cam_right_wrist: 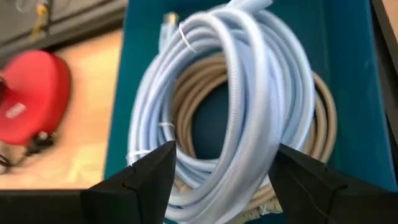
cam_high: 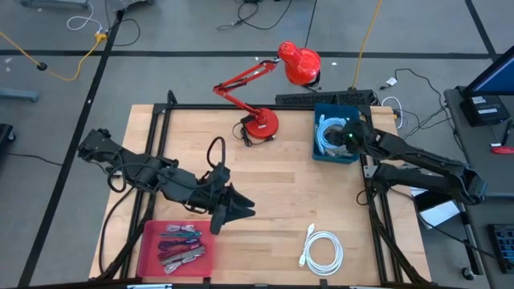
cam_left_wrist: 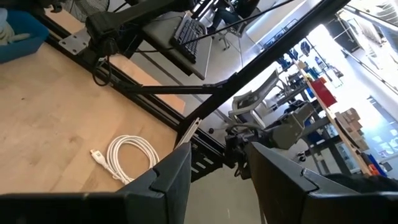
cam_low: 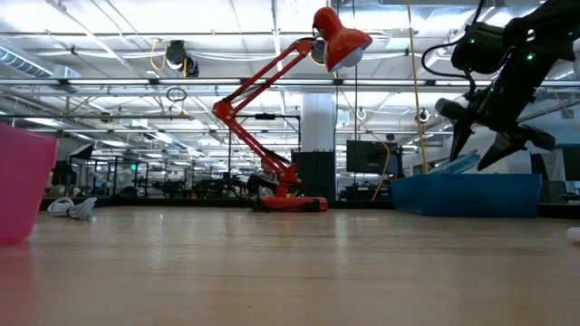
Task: Sort cables
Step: Put the blue usb cable into the blue bin, then put the gray charger cable into the pink bin
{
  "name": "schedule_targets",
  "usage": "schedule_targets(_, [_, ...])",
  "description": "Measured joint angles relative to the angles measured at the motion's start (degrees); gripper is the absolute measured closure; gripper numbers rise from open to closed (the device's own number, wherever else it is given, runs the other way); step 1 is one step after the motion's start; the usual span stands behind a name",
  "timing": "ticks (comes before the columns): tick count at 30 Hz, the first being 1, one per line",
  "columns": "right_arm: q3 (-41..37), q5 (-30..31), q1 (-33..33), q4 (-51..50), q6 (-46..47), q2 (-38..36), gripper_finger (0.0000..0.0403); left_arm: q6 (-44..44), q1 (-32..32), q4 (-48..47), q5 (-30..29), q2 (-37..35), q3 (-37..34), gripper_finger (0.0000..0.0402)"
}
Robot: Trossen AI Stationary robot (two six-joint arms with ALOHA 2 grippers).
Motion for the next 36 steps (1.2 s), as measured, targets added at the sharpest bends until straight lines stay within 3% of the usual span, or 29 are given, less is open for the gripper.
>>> schedule_targets(13, [0.1,0.0,-3.1,-13.5,-1.3,-5.9,0.017,0.0,-0.1,0.1,-0.3,0.0,0.0,0.0238])
schedule_targets(19, [0.1,-6.7,-3.1,-9.6,-2.5,-7.5,0.017,0.7,-0.1,0.3,-0.3,0.0,0.0,0.0238])
schedule_targets(24, [0.1,-21.7,-2.8,3.7,-5.9,-9.1,0.017,1.4,-0.1,0.4,-0.3,0.0,0.0,0.0238])
schedule_targets(29, [0.2,-37.9,-1.8,27.5,-2.2,-10.4,0.017,1.9,-0.1,0.4,-0.3,0.0,0.0,0.0238])
schedule_targets(33, [0.2,-45.6,1.5,49.2,3.6,-10.4,0.017,2.1,0.3,0.4,-0.3,0.0,0.0,0.0238])
schedule_targets(36, [0.2,-46.7,7.0,63.8,8.7,-10.3,0.017,3.2,0.4,0.6,-0.3,0.0,0.0,0.0238])
